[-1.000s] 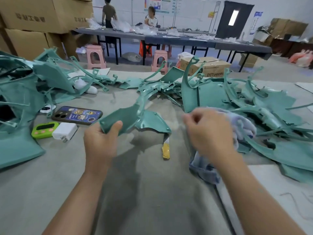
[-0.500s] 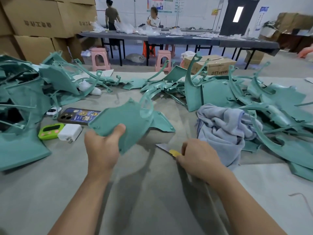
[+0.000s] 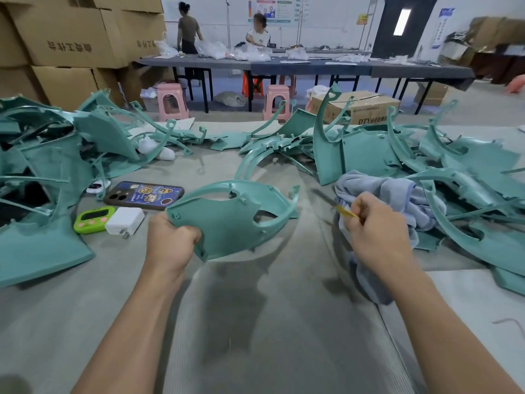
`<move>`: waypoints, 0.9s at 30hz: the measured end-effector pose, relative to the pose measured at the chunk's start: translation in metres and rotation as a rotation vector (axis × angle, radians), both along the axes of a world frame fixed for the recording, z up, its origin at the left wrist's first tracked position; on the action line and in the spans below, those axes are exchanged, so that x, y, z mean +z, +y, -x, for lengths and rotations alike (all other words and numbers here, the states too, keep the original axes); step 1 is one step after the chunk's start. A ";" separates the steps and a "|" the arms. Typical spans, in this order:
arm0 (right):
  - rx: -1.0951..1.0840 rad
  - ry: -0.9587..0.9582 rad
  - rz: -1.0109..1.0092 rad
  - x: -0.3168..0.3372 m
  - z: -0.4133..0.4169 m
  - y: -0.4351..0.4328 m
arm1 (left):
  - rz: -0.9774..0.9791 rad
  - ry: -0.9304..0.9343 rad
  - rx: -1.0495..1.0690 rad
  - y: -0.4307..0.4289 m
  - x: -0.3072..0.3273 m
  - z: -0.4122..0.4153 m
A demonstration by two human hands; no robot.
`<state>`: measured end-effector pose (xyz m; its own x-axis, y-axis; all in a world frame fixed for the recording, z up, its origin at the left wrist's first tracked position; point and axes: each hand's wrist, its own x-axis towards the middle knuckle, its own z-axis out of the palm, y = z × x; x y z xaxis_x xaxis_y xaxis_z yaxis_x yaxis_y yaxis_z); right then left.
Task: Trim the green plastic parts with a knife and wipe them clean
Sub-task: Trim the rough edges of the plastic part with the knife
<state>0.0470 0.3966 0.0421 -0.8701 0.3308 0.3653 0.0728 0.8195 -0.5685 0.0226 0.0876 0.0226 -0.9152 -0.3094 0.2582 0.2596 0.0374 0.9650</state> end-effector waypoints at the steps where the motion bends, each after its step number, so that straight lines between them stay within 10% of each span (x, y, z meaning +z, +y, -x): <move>1: 0.018 0.023 0.095 0.000 0.000 -0.003 | 0.030 0.021 0.001 0.002 -0.001 0.000; 15: 0.360 -0.264 0.026 -0.022 -0.002 -0.050 | 0.246 0.159 -0.023 -0.001 -0.010 0.001; 22: -0.064 -0.183 -0.200 -0.012 0.002 -0.023 | 0.321 0.152 -0.008 -0.001 -0.008 0.000; 27: 0.318 -0.164 -0.043 -0.016 -0.013 -0.052 | 0.315 0.112 0.018 0.003 -0.004 -0.005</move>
<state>0.0604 0.3449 0.0264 -0.9752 0.0216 0.2201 -0.1021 0.8389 -0.5347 0.0277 0.0908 0.0190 -0.8709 -0.2142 0.4422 0.3600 0.3345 0.8710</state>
